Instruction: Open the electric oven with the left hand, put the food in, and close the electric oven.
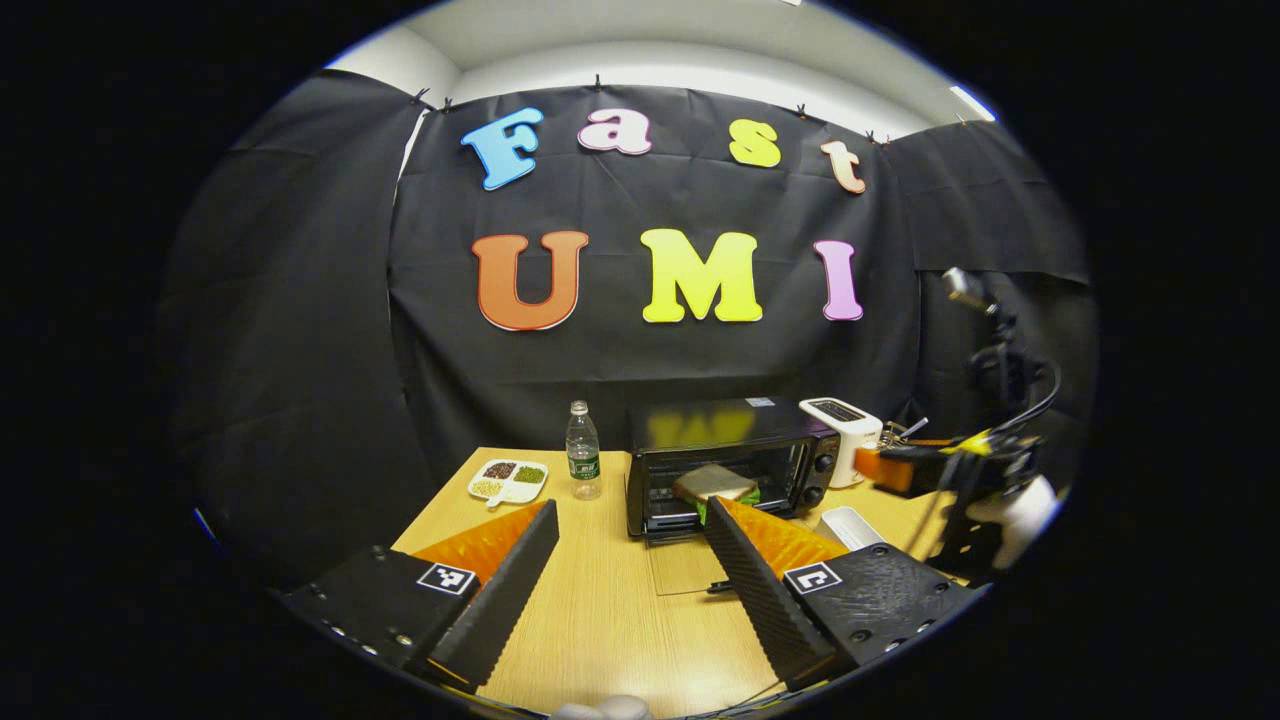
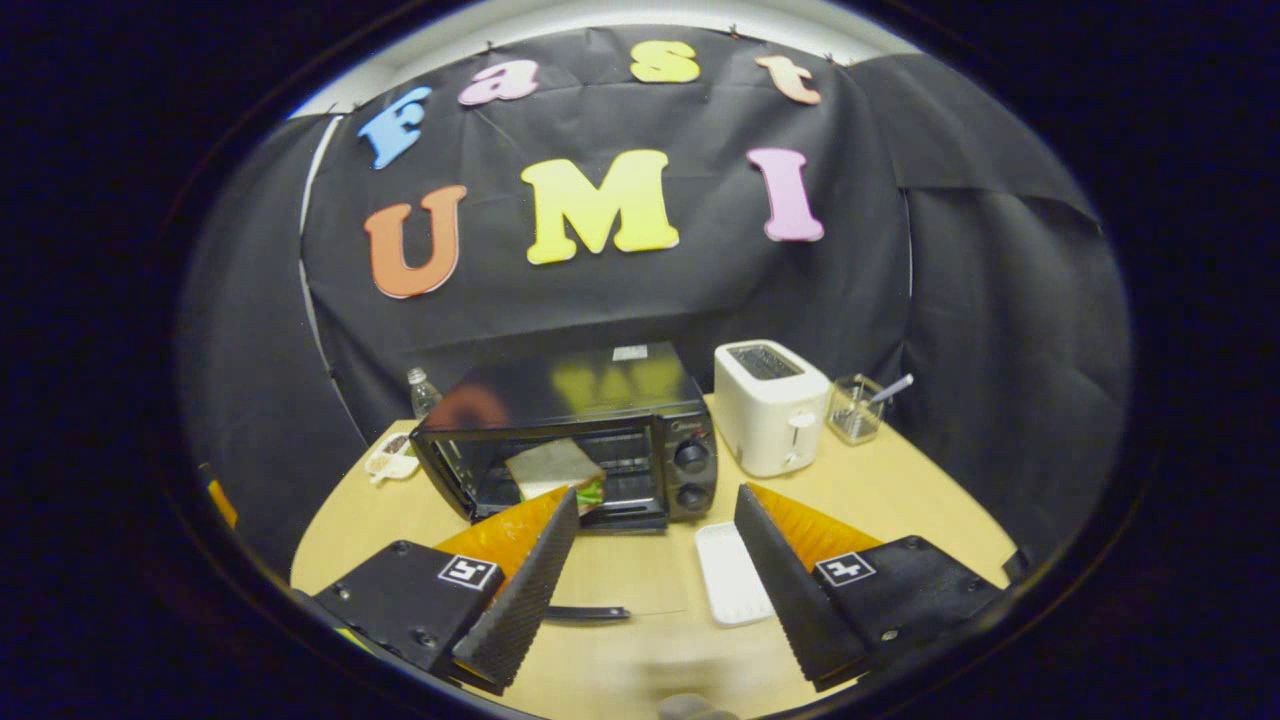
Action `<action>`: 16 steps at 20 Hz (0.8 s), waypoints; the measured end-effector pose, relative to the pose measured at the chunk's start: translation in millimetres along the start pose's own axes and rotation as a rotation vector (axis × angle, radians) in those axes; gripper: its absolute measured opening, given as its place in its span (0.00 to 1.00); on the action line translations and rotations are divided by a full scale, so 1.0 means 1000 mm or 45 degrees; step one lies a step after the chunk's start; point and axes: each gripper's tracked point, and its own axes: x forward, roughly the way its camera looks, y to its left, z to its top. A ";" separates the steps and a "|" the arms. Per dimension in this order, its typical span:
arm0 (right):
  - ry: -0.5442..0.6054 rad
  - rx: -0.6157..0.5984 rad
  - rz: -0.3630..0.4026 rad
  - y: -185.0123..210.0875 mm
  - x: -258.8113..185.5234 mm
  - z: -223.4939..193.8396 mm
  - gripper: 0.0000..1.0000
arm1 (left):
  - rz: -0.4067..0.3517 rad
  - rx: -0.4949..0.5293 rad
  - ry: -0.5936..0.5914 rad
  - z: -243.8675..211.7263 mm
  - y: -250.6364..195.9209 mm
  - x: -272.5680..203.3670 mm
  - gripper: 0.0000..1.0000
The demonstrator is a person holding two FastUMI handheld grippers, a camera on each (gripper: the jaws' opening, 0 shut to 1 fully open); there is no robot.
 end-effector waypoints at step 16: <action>-0.054 -0.075 -0.059 -0.145 -0.156 0.034 0.91 | -0.046 -0.032 0.371 -0.183 -0.119 0.075 0.97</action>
